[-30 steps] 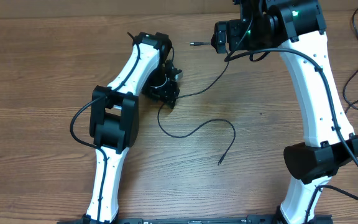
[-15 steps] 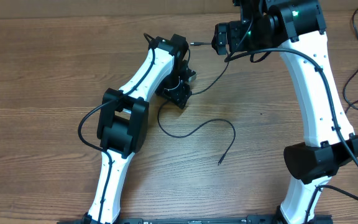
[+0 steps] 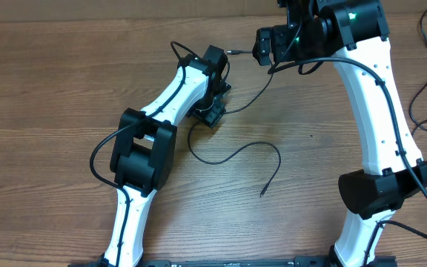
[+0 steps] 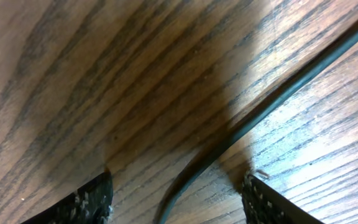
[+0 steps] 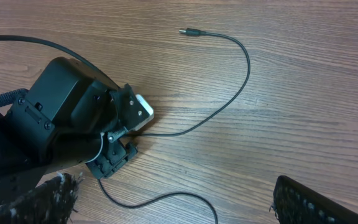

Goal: Untangle cables

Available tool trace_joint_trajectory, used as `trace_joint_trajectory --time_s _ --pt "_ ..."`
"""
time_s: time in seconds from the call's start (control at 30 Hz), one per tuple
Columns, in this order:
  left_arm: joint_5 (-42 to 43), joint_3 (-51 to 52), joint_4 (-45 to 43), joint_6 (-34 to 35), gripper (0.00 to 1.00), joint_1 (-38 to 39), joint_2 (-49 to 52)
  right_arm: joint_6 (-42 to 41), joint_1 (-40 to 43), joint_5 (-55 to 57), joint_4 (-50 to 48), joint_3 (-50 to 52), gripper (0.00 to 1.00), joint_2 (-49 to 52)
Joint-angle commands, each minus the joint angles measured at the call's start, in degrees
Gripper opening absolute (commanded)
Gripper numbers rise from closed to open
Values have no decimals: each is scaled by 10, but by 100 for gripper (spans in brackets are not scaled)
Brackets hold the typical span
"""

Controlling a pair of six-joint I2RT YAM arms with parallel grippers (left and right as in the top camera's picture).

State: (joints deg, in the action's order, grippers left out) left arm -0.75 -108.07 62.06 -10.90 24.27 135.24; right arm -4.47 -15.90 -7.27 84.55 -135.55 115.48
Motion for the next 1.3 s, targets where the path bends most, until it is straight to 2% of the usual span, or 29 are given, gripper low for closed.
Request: trace_joint_trajectory --time_s 0.0,0.23,0.27,0.3,0.33,0.43,0.6,0.77,0.93,1.27 --pt "17 48 -2 10 67 -7 79 3 -2 -3 -2 -5 100 -2" --pt "53 49 -13 4 64 -4 79 3 -2 -3 -2 -5 100 -2" --pt "53 49 -13 2 56 -4 79 3 -2 -3 -2 -5 100 -2" --pt "53 49 -13 1 28 -3 79 3 -2 -3 -2 -5 100 -2" --pt "53 49 -13 0 6 -3 79 3 -2 -3 -2 -5 100 -2" --pt "62 52 -13 -34 4 1 79 3 -2 -3 -2 -5 100 -2" --pt "69 59 -12 -35 4 2 79 3 -2 -3 -1 -5 100 -2" --pt "144 22 20 -28 4 -4 71 5 -2 -3 1 -5 100 -2" --pt "195 -77 92 -28 4 -28 69 5 -2 -3 -4 -5 100 -2" --pt "202 -323 245 -28 4 -75 67 5 -2 -3 -4 -5 100 -2"
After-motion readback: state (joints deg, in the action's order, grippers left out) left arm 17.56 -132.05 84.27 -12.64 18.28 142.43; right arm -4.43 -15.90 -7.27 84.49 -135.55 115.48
